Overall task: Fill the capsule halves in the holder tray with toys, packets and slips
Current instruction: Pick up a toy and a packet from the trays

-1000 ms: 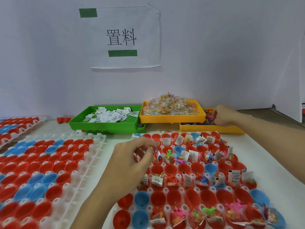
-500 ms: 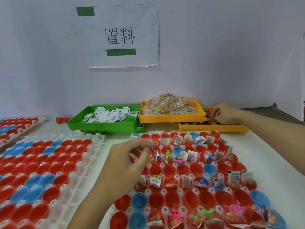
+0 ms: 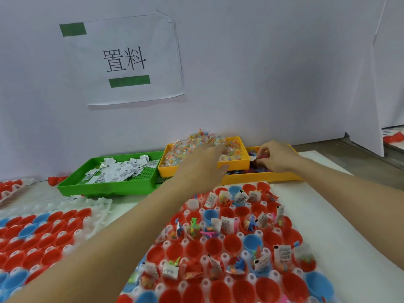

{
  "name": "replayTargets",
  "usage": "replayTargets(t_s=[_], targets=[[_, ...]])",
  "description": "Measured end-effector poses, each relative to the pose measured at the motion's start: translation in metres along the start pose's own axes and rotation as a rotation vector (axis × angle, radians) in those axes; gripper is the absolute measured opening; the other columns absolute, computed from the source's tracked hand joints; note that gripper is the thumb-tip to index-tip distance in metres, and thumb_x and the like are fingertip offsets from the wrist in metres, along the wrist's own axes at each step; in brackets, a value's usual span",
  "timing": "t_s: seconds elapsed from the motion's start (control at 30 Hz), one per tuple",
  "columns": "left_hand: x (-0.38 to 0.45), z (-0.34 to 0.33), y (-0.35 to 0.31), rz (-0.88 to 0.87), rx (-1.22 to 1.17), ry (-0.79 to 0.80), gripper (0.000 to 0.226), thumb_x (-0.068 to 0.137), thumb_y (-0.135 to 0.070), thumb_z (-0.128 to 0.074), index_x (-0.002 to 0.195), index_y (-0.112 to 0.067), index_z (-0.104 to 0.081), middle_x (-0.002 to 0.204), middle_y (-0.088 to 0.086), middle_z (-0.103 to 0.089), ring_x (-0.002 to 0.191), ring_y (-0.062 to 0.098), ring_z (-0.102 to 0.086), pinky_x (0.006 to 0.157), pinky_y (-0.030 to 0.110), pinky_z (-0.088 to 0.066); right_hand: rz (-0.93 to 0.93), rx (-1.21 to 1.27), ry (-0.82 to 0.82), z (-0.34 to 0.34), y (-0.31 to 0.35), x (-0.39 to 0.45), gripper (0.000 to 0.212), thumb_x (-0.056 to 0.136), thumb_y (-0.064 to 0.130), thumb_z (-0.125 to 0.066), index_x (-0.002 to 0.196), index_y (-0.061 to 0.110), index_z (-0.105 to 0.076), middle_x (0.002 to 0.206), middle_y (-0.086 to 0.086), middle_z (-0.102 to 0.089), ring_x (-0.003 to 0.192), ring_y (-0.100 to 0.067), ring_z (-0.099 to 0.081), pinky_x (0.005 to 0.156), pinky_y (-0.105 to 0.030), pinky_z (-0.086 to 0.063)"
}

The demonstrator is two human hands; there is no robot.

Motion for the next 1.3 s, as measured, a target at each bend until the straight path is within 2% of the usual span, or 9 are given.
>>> replayTargets(t_s=[0.17,0.37,0.53,0.67,0.93,1.03,1.13,1.2,1.3], targets=[[0.050,-0.052,0.012,0.063,0.192,0.182,0.035,0.096,-0.026,-0.062,0.128,-0.013,-0.055,0.130,0.008,-0.055,0.119,0.031,-0.049,0.097,0.048,-0.046,-0.025,0.063,-0.006,0.003,-0.009,-0.001,0.024,0.084,0.013,-0.063,0.106,0.020,-0.071,0.112,-0.006,-0.068,0.092,-0.020,-0.060,0.073,-0.029,-0.047],[0.062,-0.055,0.021,0.030,0.022,0.067,0.019,0.087,-0.011,-0.072,0.106,-0.012,-0.068,0.106,0.004,-0.061,0.099,0.026,-0.057,0.079,0.039,-0.049,0.108,0.083,0.060,-0.005,0.000,-0.007,0.051,0.086,0.026,-0.069,0.135,0.028,-0.057,0.142,-0.005,-0.051,0.131,-0.029,-0.043,0.109,-0.051,-0.038],[0.059,-0.040,0.030,0.077,-0.104,-0.111,0.026,0.086,-0.002,-0.069,0.112,-0.006,-0.072,0.123,0.011,-0.066,0.118,0.031,-0.054,0.097,0.041,-0.044,0.228,0.127,0.184,-0.014,0.017,-0.006,0.066,0.080,0.049,-0.078,0.139,0.033,-0.053,0.141,0.004,-0.054,0.128,-0.020,-0.049,0.104,-0.035,-0.043],[0.058,-0.035,0.031,0.080,-0.102,-0.189,0.031,0.085,0.001,-0.068,0.116,-0.004,-0.071,0.118,0.011,-0.066,0.116,0.033,-0.055,0.098,0.045,-0.045,0.223,0.038,0.238,-0.022,0.027,0.002,0.063,0.075,0.056,-0.079,0.132,0.040,-0.056,0.134,0.008,-0.060,0.123,-0.021,-0.054,0.096,-0.032,-0.046],[0.053,-0.033,0.028,0.065,-0.104,-0.231,0.027,0.086,-0.003,-0.071,0.113,-0.004,-0.072,0.110,0.008,-0.066,0.108,0.029,-0.056,0.091,0.037,-0.043,0.138,-0.093,0.110,0.003,0.004,0.011,0.017,0.090,0.028,-0.069,0.107,0.026,-0.067,0.112,-0.001,-0.065,0.099,-0.021,-0.059,0.077,-0.032,-0.049],[0.052,-0.036,0.029,0.071,-0.100,-0.216,0.027,0.087,-0.001,-0.068,0.114,-0.004,-0.071,0.113,0.007,-0.064,0.110,0.028,-0.054,0.089,0.032,-0.039,0.093,-0.061,0.109,0.009,-0.004,0.012,0.035,0.089,0.014,-0.066,0.123,0.022,-0.063,0.126,-0.007,-0.062,0.107,-0.024,-0.059,0.086,-0.038,-0.054],[0.050,-0.043,0.029,0.071,-0.093,-0.167,0.025,0.088,-0.001,-0.067,0.112,-0.005,-0.072,0.112,0.007,-0.063,0.111,0.029,-0.052,0.088,0.032,-0.038,0.103,0.053,0.132,0.011,-0.002,0.011,0.056,0.084,0.002,-0.065,0.135,0.024,-0.054,0.129,-0.008,-0.059,0.105,-0.021,-0.059,0.074,-0.027,-0.052],[0.048,-0.049,0.028,0.075,-0.081,-0.141,0.024,0.088,-0.001,-0.068,0.111,-0.007,-0.073,0.112,0.005,-0.063,0.111,0.026,-0.053,0.086,0.030,-0.038,0.104,0.120,0.148,0.012,0.000,0.007,0.067,0.083,0.005,-0.071,0.140,0.029,-0.046,0.127,-0.006,-0.057,0.100,-0.017,-0.060,0.072,-0.026,-0.053],[0.044,-0.054,0.029,0.094,-0.066,-0.122,0.020,0.088,-0.004,-0.069,0.107,-0.011,-0.073,0.108,0.004,-0.062,0.104,0.024,-0.054,0.079,0.028,-0.038,0.056,0.015,0.139,0.015,-0.006,0.004,0.068,0.083,0.027,-0.080,0.142,0.023,-0.047,0.135,-0.007,-0.055,0.111,-0.020,-0.057,0.088,-0.033,-0.051]])
Point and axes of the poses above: each hand's wrist, its own x-axis towards the middle knuckle, its own z-axis out of the back of the hand, y = z × x, the point moved 9 cm from there along x, towards the middle knuckle
